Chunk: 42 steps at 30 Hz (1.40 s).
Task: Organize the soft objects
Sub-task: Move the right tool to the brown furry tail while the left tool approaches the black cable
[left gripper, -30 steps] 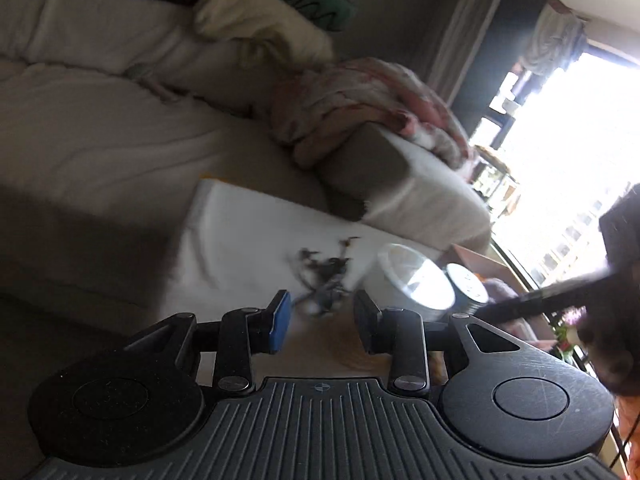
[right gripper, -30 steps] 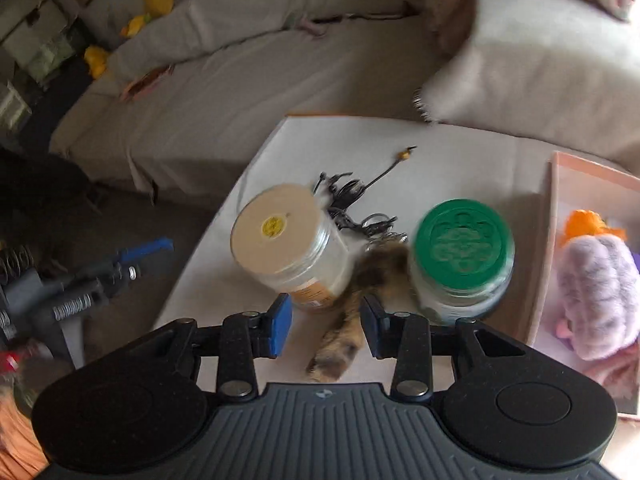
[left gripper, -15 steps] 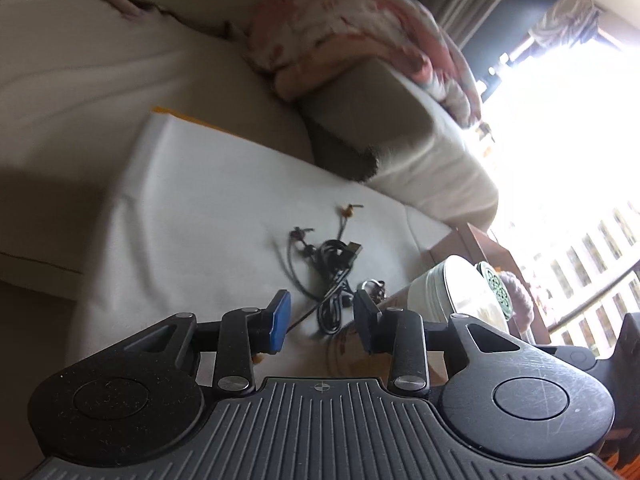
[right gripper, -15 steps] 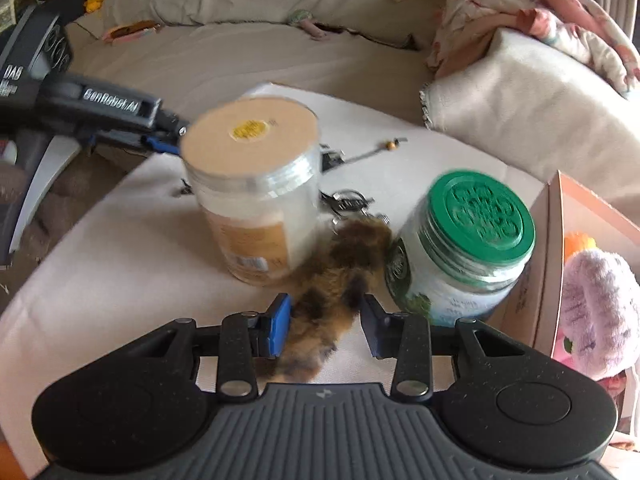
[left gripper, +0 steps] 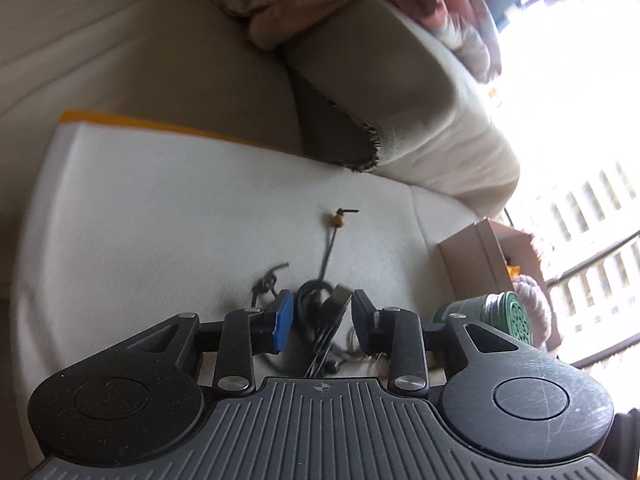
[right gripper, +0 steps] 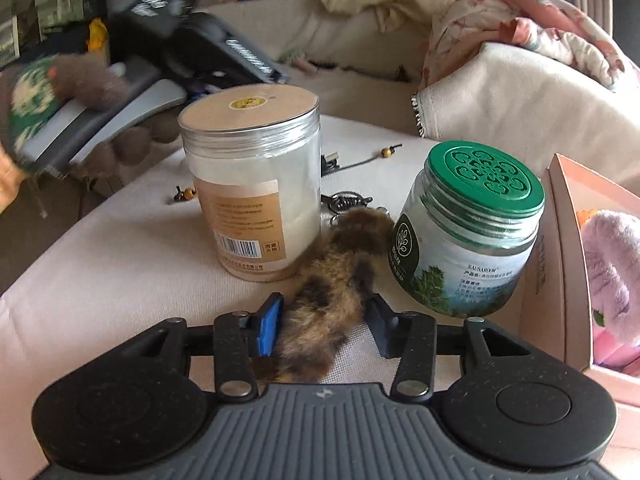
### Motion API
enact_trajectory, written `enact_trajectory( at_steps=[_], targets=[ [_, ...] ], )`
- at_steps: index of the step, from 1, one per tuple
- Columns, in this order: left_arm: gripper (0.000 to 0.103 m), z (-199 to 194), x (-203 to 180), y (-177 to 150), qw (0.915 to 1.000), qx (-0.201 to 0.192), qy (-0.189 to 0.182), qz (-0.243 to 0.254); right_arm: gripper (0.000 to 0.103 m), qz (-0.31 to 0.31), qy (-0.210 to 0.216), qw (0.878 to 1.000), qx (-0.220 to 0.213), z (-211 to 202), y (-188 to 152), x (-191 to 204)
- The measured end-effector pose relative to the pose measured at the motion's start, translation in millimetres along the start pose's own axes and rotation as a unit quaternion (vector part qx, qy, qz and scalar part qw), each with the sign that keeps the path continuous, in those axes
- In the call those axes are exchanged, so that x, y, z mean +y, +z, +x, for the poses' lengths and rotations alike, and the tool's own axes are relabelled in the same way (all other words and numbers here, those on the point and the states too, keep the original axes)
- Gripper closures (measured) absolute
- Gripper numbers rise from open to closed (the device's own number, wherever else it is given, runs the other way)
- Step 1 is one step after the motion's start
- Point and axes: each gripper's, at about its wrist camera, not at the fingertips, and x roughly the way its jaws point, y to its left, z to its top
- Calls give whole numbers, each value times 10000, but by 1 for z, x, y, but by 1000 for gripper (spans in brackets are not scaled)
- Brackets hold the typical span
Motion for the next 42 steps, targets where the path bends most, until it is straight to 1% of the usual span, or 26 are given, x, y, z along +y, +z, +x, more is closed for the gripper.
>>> enact_trajectory(
  at_steps=[2, 3, 4, 6, 9, 11, 13, 15, 16, 17, 20, 21, 23, 25, 28, 30, 31, 33, 35, 38, 42],
  targets=[
    [68, 7, -13, 10, 9994, 187, 150, 254, 53, -29, -31, 9998, -173, -2, -6, 2],
    [68, 11, -21, 14, 9983, 276, 307, 418, 53, -37, -57, 9997, -243, -2, -8, 3],
    [68, 14, -28, 17, 9964, 355, 496, 584, 53, -38, -62, 9996, -255, -4, -9, 4],
    [67, 22, -41, 21, 9908, 545, 857, 890, 47, 31, 67, 9997, -244, -5, -9, 1],
    [67, 31, -53, 21, 9835, 834, 1108, 1159, 46, 57, 146, 9996, -250, -4, -8, -2],
    [65, 30, -57, 18, 9784, 853, 1357, 1309, 46, 85, 177, 9995, -261, -5, -8, -3],
    [64, 25, -56, 12, 9713, 760, 1696, 1485, 46, 140, 220, 9993, -271, -4, -7, -5],
    [65, 16, -48, 6, 9646, 600, 2098, 1478, 46, 175, 246, 9992, -279, -6, -7, -6],
    [67, 9, -40, 3, 9644, 528, 2198, 1370, 46, 177, 247, 9991, -279, -5, -7, -7],
    [67, 2, -33, 0, 9672, 429, 2197, 1204, 46, 168, 242, 9992, -278, -4, -6, -7],
    [67, -31, -13, -11, 9815, 42, 1798, 661, 46, 131, 206, 9993, -276, -3, -6, -6],
    [67, -42, -8, -15, 9838, -107, 1716, 501, 46, 116, 192, 9994, -275, -2, -7, -6],
    [67, -61, -3, -24, 9844, -302, 1715, 231, 46, 80, 157, 9995, -272, -2, -7, -4],
    [67, -66, 1, -32, 9874, -287, 1556, 10, 45, 43, 131, 9995, -267, -2, -6, -2],
    [67, -62, 5, -40, 9932, -92, 1078, -423, 44, -5, 94, 9996, -259, -1, -6, 1],
    [67, -53, 10, -40, 9935, 63, 816, -796, 44, -20, 76, 9996, -258, -1, -6, 2],
    [67, -50, 12, -39, 9927, 129, 764, -925, 44, -19, 70, 9996, -259, -1, -6, 3],
    [67, -40, 11, -36, 9919, 225, 821, -939, 44, -20, 70, 9996, -259, -1, -6, 3],
    [71, -33, 9, -32, 9911, 181, 949, -918, 44, -20, 72, 9996, -258, -1, -6, 3],
    [72, -26, 2, -24, 9900, 167, 1188, -736, 44, -16, 65, 9996, -261, -2, -6, 3],
    [72, -19, -8, -22, 9900, 220, 1341, -370, 43, -9, 61, 9996, -265, -2, -7, 3]
  ],
)
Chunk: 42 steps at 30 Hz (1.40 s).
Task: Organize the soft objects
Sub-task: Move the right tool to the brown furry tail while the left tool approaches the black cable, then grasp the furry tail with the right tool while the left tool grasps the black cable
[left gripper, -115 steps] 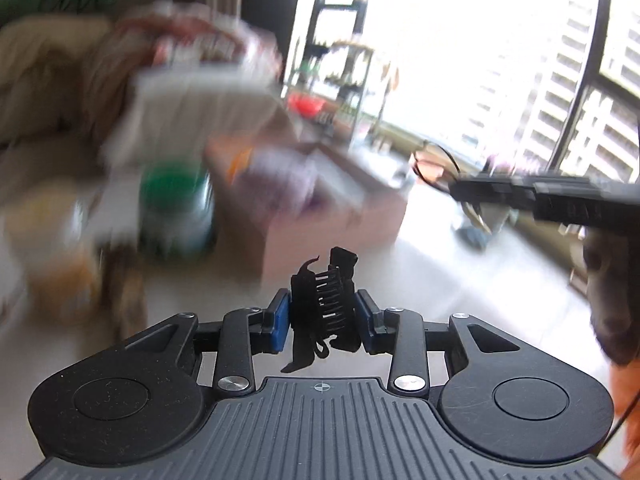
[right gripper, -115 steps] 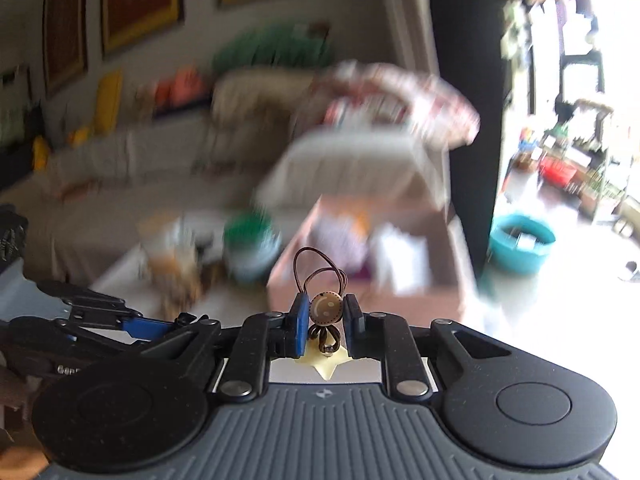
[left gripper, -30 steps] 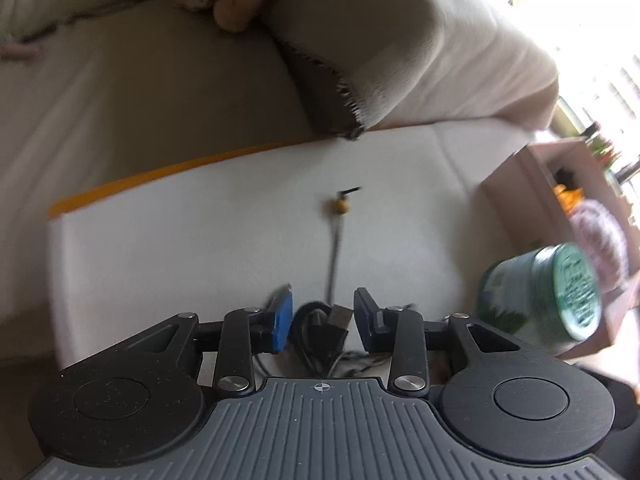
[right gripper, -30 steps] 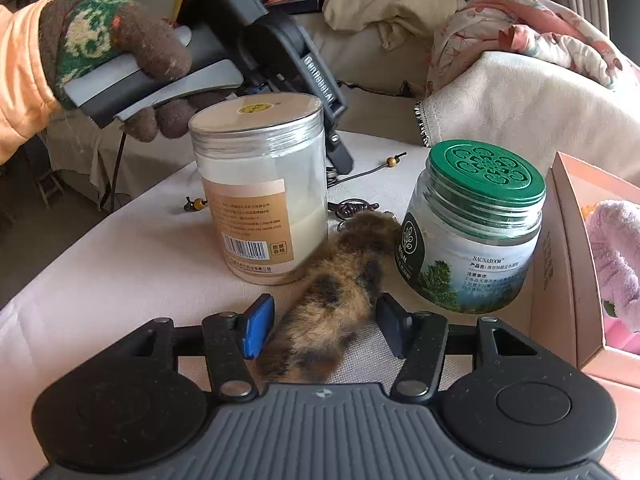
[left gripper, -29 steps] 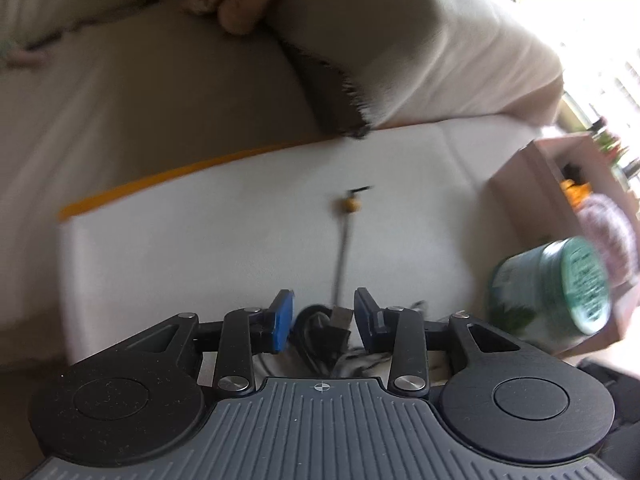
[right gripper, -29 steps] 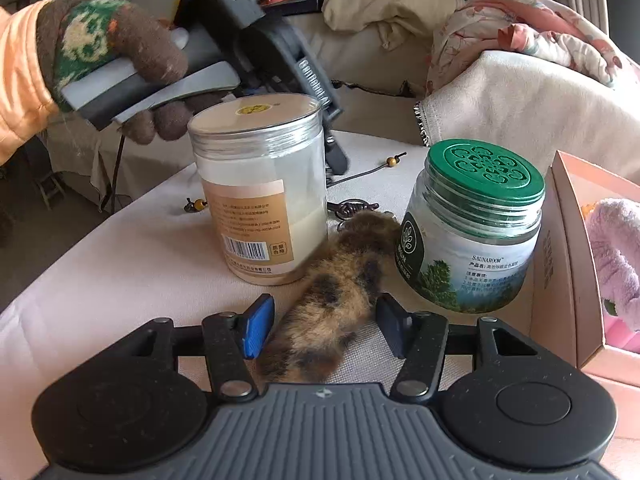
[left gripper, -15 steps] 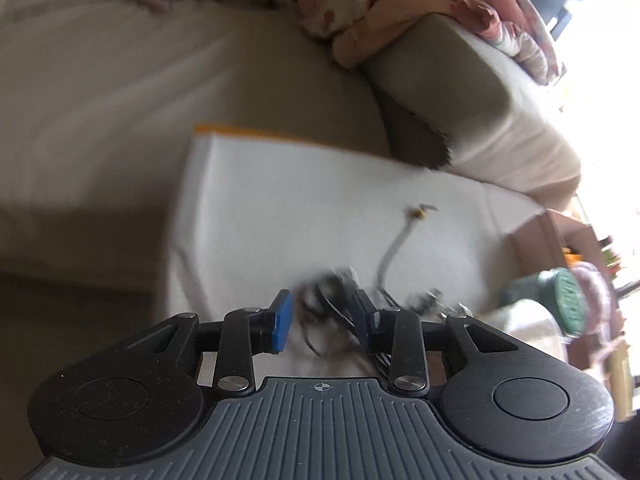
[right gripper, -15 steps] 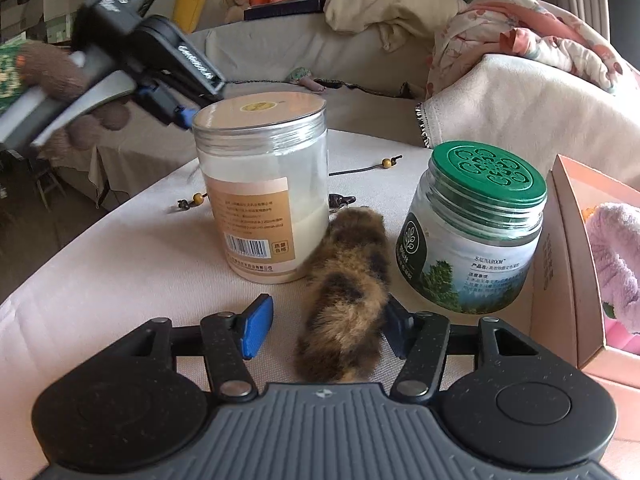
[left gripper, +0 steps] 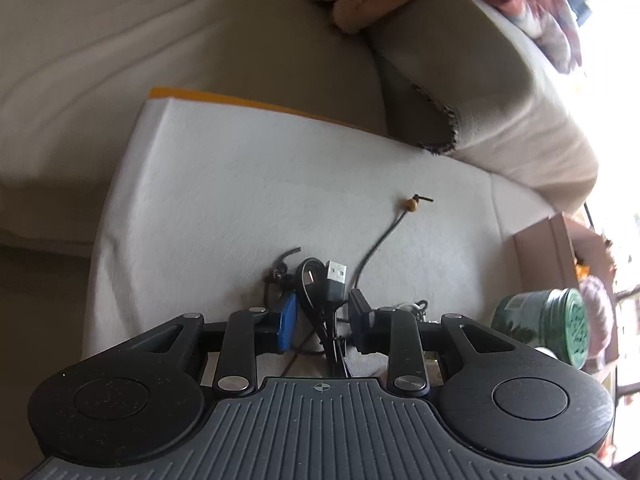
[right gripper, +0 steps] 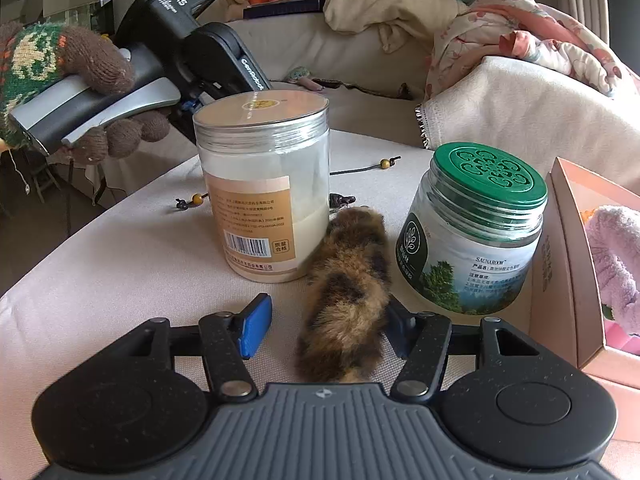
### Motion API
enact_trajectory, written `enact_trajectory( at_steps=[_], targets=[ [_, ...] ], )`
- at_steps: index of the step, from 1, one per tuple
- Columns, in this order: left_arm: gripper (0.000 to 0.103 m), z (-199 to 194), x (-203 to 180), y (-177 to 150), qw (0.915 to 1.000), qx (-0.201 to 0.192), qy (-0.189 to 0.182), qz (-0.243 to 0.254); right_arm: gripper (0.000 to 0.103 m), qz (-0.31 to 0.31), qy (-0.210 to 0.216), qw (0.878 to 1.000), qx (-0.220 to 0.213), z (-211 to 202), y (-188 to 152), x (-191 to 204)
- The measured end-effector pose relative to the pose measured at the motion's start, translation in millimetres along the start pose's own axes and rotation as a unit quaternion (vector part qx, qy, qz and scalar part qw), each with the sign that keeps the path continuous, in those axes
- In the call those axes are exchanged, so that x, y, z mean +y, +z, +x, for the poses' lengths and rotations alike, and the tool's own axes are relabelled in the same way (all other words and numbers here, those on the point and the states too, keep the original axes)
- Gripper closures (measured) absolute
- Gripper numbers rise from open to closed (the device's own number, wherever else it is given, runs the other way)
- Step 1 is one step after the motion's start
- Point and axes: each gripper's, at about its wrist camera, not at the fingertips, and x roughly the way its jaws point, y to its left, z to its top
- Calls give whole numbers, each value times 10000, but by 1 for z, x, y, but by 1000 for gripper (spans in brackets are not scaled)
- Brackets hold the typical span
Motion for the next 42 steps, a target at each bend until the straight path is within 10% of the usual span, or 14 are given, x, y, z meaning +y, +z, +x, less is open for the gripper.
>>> enact_trajectory(
  at_steps=[4, 8, 11, 17, 29, 32, 35, 42],
  targets=[
    [78, -9, 6, -4, 9994, -122, 32, 330, 43, 31, -34, 10000, -5, -1, 0, 0],
    [80, -36, 21, -2, 9908, -808, 857, 673, 43, 57, -51, 10000, -7, -1, 0, 1],
    [79, -63, 38, -9, 9914, -1102, 643, 303, 43, 60, -52, 10000, -7, -1, 0, 1],
    [79, -54, 27, -34, 9962, -295, -821, -70, 43, 59, -51, 10000, -6, -1, 0, 1],
    [82, -16, 7, -18, 9997, -245, -33, 30, 44, 111, -87, 9999, -6, -1, 0, 0],
    [85, -19, 11, -26, 9993, -309, -147, 161, 51, 91, -268, 9996, 20, 0, 2, 2],
    [89, -29, 21, -43, 9985, -385, -348, 156, 84, 82, -293, 9994, 169, -1, 8, 5],
    [89, -59, 22, -104, 9951, -368, -34, 912, 87, 13, -644, 9973, 363, -12, 25, 1]
  ],
)
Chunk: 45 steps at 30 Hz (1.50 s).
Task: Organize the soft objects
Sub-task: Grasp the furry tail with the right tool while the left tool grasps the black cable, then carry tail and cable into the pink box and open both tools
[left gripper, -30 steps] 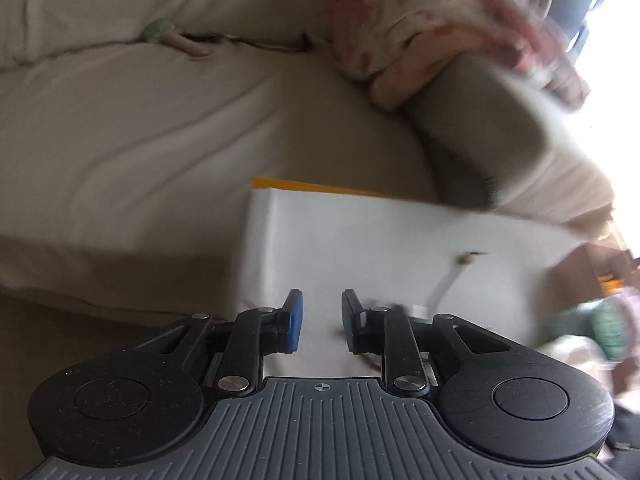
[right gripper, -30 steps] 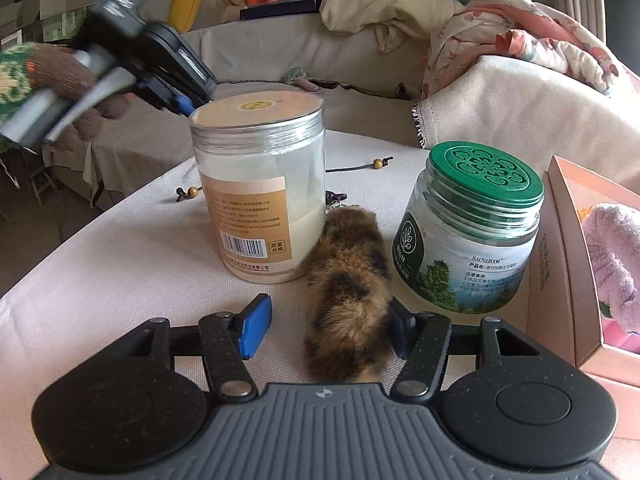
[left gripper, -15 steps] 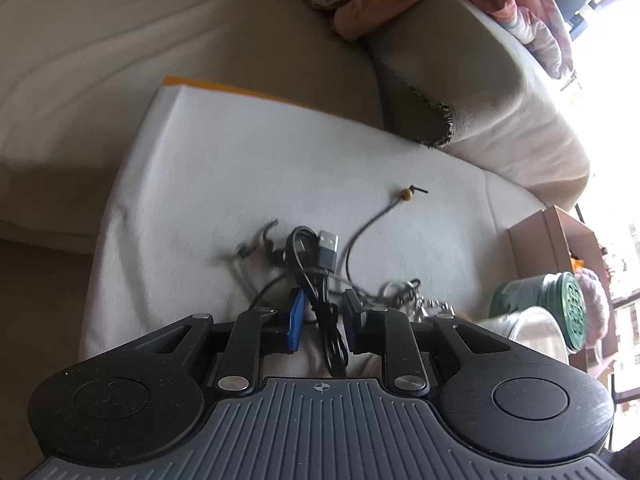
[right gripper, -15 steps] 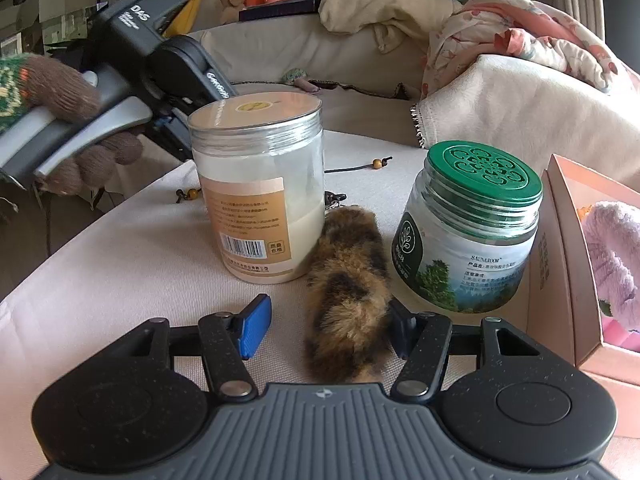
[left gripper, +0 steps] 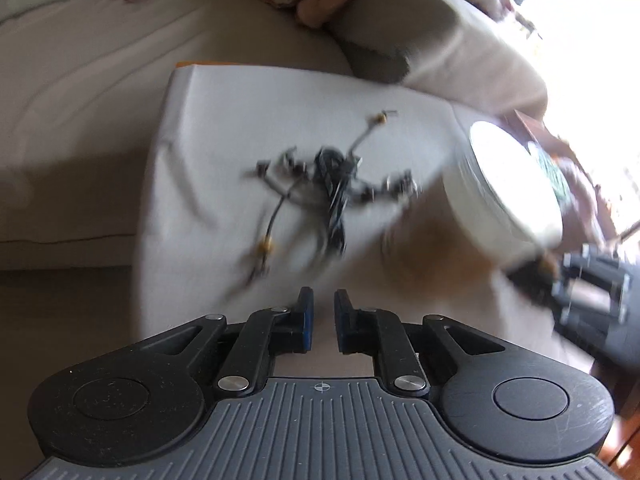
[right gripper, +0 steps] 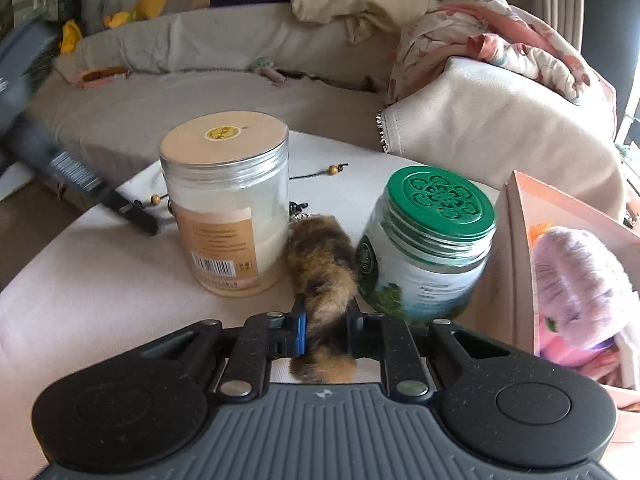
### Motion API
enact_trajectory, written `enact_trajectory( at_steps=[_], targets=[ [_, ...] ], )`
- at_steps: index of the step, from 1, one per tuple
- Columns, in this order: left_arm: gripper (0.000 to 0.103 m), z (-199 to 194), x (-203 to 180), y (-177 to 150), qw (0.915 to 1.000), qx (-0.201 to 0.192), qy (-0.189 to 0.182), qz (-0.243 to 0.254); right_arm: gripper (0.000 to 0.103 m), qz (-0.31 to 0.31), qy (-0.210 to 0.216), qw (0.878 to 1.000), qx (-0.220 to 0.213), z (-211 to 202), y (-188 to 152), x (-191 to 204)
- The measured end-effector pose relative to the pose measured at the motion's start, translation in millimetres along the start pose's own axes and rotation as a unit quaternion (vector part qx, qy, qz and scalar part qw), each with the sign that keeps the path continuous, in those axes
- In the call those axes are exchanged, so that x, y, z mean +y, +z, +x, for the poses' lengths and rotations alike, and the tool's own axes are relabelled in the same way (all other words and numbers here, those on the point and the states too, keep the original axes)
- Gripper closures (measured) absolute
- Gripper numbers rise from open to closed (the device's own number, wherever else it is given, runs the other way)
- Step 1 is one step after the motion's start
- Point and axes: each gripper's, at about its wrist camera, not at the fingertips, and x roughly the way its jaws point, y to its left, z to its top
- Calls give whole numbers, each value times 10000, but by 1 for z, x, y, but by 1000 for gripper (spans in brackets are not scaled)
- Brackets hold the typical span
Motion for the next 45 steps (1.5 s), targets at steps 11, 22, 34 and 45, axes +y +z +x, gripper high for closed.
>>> enact_trajectory(
  at_steps=[11, 22, 34, 45],
  targets=[
    [84, -10, -35, 13, 9880, -1253, 433, 790, 73, -662, 126, 9976, 182, -6, 5, 11],
    [86, 44, -31, 42, 9925, -758, 619, 731, 72, -345, 176, 9989, 256, -1, -18, -1],
    [87, 47, -34, 39, 9912, -820, 722, 741, 72, -378, 216, 9986, 297, 26, 7, 3],
    [91, 28, -23, 11, 9913, -1088, 204, 713, 91, 108, 576, 9970, 509, 10, 37, -15]
  ],
)
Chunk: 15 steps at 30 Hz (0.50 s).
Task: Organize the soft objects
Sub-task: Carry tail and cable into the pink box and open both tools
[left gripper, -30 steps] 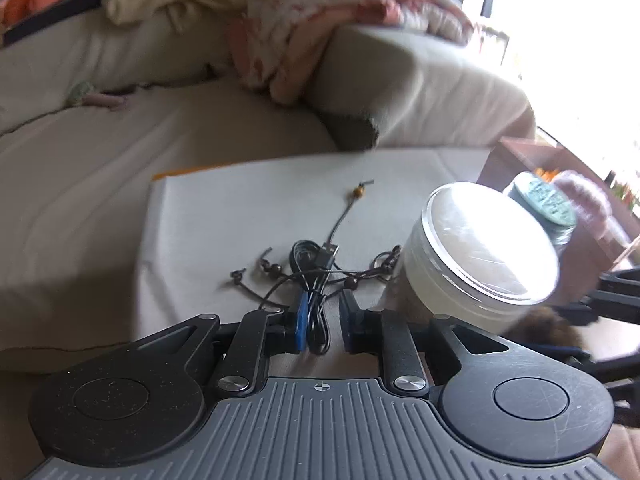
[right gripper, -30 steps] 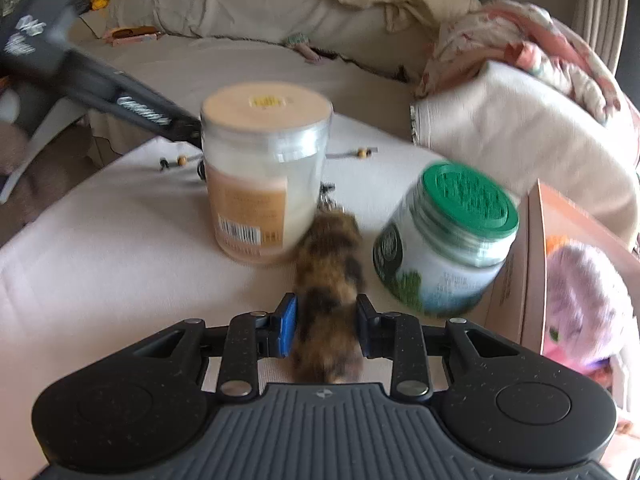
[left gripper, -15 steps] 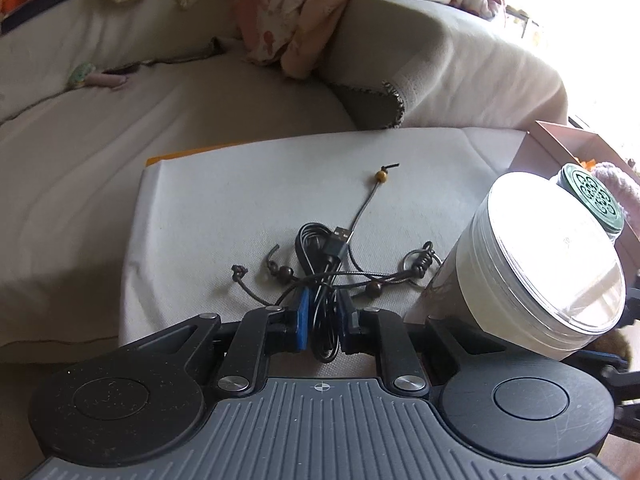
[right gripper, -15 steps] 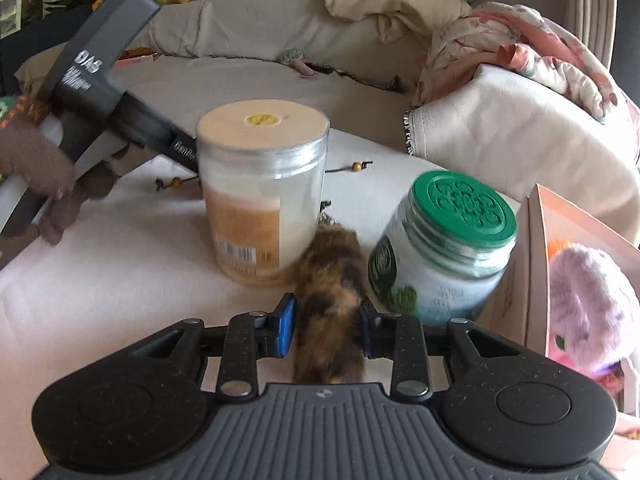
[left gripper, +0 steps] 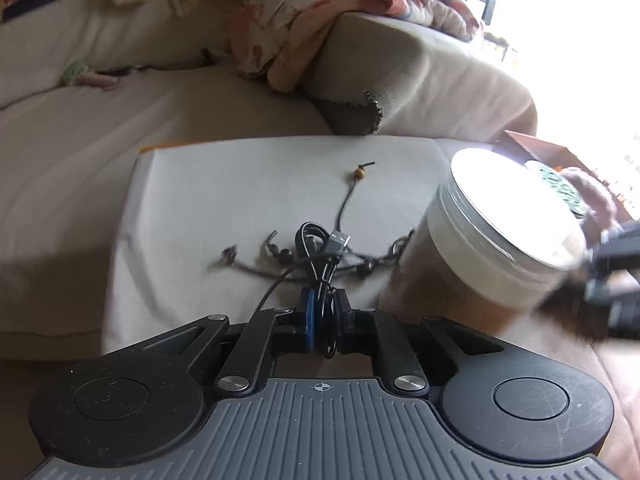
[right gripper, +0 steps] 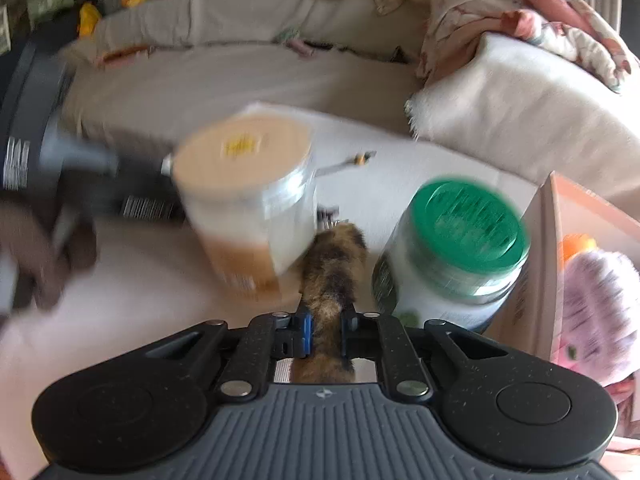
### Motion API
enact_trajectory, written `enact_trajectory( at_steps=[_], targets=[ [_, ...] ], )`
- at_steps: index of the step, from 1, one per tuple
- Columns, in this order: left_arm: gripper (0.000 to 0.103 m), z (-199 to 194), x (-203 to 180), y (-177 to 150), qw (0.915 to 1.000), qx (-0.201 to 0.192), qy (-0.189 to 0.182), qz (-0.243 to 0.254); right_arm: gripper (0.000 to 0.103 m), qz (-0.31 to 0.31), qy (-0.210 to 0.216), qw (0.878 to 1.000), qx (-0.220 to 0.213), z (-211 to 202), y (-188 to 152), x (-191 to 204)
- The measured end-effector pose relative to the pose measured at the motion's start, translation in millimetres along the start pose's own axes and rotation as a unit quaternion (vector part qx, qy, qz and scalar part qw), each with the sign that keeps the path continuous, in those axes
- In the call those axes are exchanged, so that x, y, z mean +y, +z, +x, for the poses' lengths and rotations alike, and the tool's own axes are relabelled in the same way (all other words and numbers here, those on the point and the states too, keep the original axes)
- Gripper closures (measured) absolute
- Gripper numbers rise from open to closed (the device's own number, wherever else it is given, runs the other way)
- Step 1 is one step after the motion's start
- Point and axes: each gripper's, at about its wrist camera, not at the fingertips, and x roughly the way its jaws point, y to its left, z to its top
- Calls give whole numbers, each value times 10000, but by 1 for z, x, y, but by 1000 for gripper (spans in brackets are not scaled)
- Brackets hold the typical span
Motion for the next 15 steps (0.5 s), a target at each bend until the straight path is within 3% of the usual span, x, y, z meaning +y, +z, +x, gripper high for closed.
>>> enact_trajectory(
  at_steps=[3, 9, 15],
  targets=[
    [92, -27, 9, 3, 9995, -244, -115, -174, 92, 134, 98, 9996, -224, -24, 29, -9],
    [92, -105, 9, 49, 9938, -1065, -279, -121, 92, 121, 160, 9918, -1261, -96, 107, -14],
    [91, -184, -14, 98, 9750, -2176, 341, 282, 92, -88, -248, 9676, -2511, -182, 158, -13]
  ],
)
